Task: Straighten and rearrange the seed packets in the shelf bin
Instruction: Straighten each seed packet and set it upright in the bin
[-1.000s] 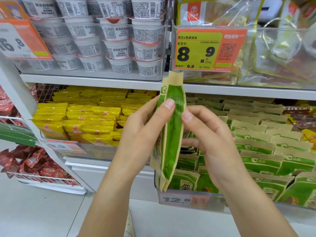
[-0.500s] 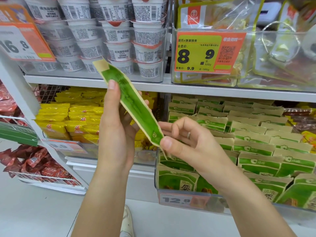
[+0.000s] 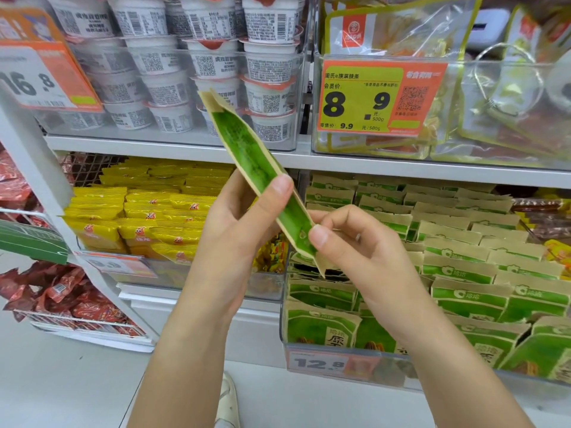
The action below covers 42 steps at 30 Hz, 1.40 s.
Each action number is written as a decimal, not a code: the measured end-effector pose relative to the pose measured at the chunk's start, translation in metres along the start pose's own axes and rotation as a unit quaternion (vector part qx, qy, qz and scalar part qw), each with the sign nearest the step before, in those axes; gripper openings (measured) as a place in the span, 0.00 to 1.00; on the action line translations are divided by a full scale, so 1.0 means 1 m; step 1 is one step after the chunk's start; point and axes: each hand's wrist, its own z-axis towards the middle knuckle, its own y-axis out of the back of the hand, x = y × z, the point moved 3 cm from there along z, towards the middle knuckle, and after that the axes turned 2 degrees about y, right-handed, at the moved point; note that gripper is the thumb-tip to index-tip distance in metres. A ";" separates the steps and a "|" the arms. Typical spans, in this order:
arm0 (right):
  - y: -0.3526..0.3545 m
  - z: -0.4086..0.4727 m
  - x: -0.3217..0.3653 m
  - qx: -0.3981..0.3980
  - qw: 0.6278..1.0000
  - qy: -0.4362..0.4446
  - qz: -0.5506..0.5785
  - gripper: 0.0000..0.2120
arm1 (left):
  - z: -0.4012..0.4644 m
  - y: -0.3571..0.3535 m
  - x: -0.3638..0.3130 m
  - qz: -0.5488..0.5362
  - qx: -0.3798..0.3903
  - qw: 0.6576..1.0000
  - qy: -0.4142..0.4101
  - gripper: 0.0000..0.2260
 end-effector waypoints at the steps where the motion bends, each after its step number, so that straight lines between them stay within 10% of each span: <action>1: -0.002 0.000 -0.001 -0.005 1.000 0.011 -0.011 0.12 | 0.000 0.000 0.000 -0.005 -0.002 1.000 -0.002 0.18; 21: 0.002 0.002 -0.002 -0.030 0.991 0.083 -0.097 0.15 | 0.000 -0.004 0.006 -0.035 -0.017 0.999 -0.017 0.14; 31: 0.001 0.000 -0.003 -0.025 0.992 0.064 -0.103 0.06 | 0.001 -0.005 0.009 0.030 -0.091 0.995 -0.039 0.37; 42: 0.000 -0.003 0.007 0.003 0.991 0.094 -0.098 0.07 | 0.002 -0.007 0.011 0.052 -0.059 0.997 -0.023 0.19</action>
